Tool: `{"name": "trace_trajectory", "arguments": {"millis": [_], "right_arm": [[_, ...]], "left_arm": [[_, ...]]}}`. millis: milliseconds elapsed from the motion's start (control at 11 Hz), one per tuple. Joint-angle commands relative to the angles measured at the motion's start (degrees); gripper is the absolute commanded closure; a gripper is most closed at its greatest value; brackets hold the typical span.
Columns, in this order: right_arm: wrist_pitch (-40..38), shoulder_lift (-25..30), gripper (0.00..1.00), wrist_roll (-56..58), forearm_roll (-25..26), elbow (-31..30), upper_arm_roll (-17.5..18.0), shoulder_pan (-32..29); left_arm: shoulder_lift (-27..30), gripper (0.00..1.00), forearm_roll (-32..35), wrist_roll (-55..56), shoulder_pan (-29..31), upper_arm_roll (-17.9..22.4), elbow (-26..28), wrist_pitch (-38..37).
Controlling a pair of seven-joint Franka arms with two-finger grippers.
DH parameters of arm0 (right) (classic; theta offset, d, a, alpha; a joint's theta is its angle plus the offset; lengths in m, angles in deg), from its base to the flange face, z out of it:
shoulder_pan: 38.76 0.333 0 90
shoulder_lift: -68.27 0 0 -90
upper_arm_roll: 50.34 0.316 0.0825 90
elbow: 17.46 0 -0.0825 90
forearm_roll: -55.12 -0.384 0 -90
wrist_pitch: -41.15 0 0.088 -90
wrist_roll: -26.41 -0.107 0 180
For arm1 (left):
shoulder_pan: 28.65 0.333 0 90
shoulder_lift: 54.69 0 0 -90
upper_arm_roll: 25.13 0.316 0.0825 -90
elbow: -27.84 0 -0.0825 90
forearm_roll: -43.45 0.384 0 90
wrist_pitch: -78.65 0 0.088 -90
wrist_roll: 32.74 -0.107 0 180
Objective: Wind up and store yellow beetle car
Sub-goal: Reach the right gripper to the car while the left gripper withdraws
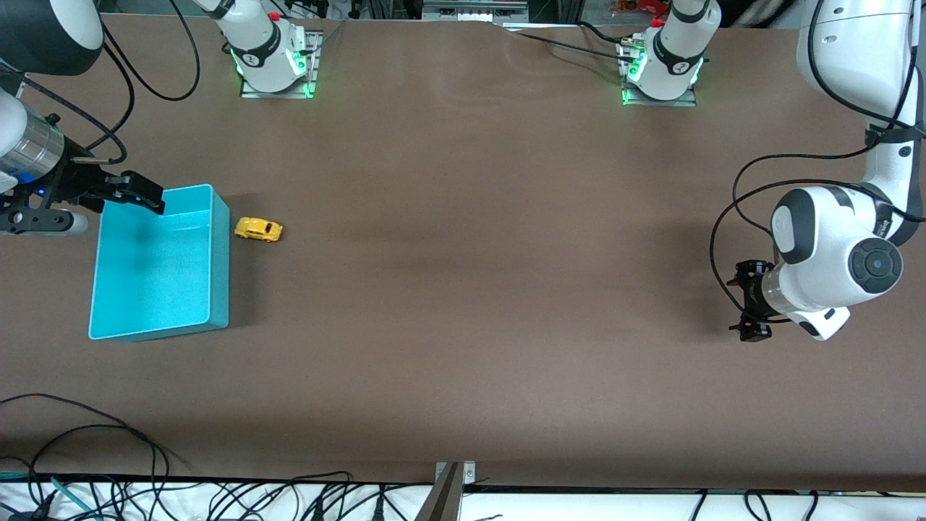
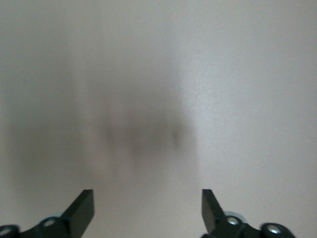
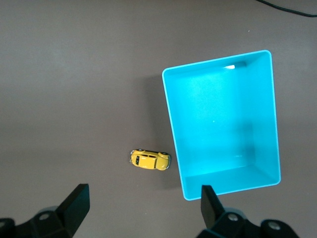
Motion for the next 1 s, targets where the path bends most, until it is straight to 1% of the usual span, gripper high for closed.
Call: {"name": "trace_trajectory", "arguments": {"millis": [0,364,455,545,636,727,909], "right_arm": [[-1.2,-0.4,0.00,0.6,-0.4,1.5,0.1,-0.3],[-1.2,-0.4,0.00,0.6,-0.4,1.4,0.1,-0.3],[-1.2,-0.4,0.00,0.6,-0.4,1.4,0.1,-0.2],[-1.2,-0.4,0.00,0.5,-0.4,1.4,0.1,-0.2],[-1.2,-0.4,0.00,0.2,-0.4,1.4,0.1,-0.2],[-1.2,-0.4,0.00,0.2,-0.4,1.4,0.1,-0.2],[-1.2,-0.4,0.00,0.9,-0.3,1.1,0.2,-0.1]], "left_arm": [[0.2,0.13,-1.1,-5.4,0.1,0.0,-3.7,-4.3],[5.3,0.12,-1.0,-19.6,0.1,0.1,-4.2,-8.5],[6.7,0.12,-0.4,-26.2,0.1,0.1,-4.2,-10.2],[7.8,0.10,-0.4,-33.9,0.1,0.1,-4.3,-12.9],[9.4,0.07,-0.4,-40.7,0.1,0.3,-4.3,-15.3],[11.1,0.06,-0.4,-45.5,0.1,0.2,-4.3,-16.8],[13.5,0.00,-0.4,-53.3,0.1,-0.2,-4.3,-19.6]]}}
